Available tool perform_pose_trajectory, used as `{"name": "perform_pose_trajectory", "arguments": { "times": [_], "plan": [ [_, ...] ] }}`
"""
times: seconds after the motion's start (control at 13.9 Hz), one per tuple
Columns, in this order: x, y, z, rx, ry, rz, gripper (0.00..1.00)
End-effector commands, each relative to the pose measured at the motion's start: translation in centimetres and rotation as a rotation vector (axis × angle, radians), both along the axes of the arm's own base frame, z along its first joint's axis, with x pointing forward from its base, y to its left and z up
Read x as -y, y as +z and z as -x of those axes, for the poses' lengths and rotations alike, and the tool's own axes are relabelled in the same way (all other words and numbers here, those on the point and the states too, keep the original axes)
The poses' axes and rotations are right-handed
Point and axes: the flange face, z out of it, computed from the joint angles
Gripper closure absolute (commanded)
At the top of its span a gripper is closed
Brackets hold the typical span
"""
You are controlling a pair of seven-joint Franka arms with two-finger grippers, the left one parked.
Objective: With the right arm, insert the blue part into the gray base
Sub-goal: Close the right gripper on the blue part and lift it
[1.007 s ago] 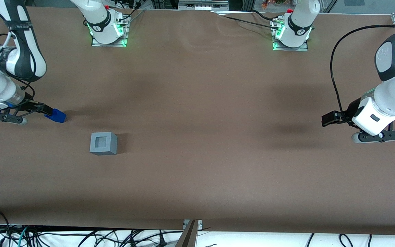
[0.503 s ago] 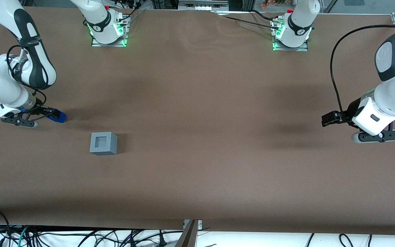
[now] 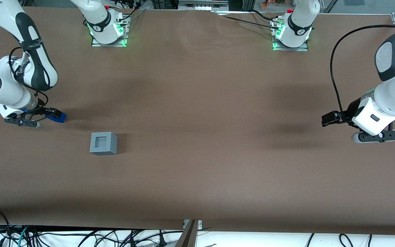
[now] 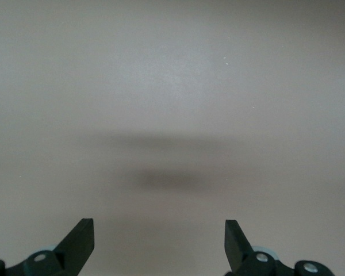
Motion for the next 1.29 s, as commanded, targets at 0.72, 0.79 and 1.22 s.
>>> {"name": "perform_pose_trajectory", "arguments": {
  "times": [0.72,0.79,1.22],
  "plan": [
    [-2.3,11.1,-6.0,-0.075,0.038,-0.024,0.7],
    [-3.7,13.2,-7.1,-0.083,0.057,-0.028,0.7],
    [-15.6,19.1,-11.0,-0.027,0.222,-0.05,0.69]
  ]
}}
